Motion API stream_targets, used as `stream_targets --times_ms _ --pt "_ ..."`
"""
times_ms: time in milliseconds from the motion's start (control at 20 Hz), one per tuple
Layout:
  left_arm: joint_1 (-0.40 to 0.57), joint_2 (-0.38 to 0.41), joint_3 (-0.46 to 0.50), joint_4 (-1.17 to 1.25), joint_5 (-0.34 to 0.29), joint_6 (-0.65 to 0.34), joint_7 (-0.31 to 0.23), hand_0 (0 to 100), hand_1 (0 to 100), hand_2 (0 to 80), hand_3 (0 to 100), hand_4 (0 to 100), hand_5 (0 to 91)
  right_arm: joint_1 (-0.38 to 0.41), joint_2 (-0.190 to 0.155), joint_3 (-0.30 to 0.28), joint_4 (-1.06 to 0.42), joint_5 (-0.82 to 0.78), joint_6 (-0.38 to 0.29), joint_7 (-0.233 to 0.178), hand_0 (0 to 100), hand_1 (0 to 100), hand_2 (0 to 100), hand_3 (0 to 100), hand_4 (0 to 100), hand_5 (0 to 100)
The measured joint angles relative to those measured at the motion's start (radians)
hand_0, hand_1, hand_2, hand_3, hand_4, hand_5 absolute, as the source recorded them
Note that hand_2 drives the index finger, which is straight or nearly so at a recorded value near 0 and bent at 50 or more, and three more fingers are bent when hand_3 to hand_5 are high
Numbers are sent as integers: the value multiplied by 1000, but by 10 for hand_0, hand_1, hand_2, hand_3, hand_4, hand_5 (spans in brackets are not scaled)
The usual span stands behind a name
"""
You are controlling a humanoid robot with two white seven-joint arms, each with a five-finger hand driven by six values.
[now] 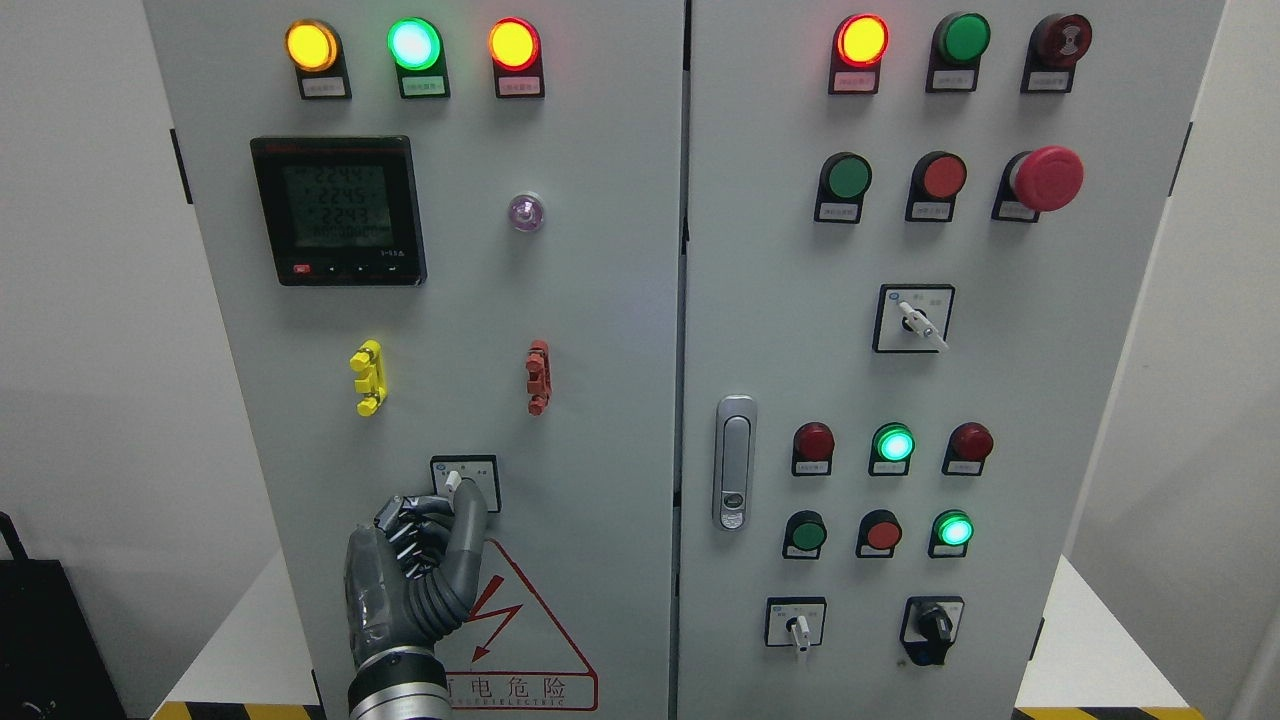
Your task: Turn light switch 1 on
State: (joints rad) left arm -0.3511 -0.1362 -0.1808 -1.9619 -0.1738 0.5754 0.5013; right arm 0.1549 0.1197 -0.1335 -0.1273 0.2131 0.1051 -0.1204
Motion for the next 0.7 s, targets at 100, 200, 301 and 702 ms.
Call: stream_targets --times_ms 100,200,301,702 --pt "0 0 0 0 2 0 0 992 498 657 916 911 795 0 0 0 0 0 0 0 55 0 0 0 0 0" --pt "0 0 0 0 3 0 0 993 478 669 924 915 797 0 0 0 0 0 0 0 55 0 0 0 0 0" --pt "0 0 0 0 4 0 0 1000 472 680 929 917 798 0 0 0 0 0 0 0 54 0 0 0 0 0" --pt "0 -1 -1 0 6 0 -1 1000 455 719 948 920 797 0 0 0 0 0 0 0 54 0 0 0 0 0"
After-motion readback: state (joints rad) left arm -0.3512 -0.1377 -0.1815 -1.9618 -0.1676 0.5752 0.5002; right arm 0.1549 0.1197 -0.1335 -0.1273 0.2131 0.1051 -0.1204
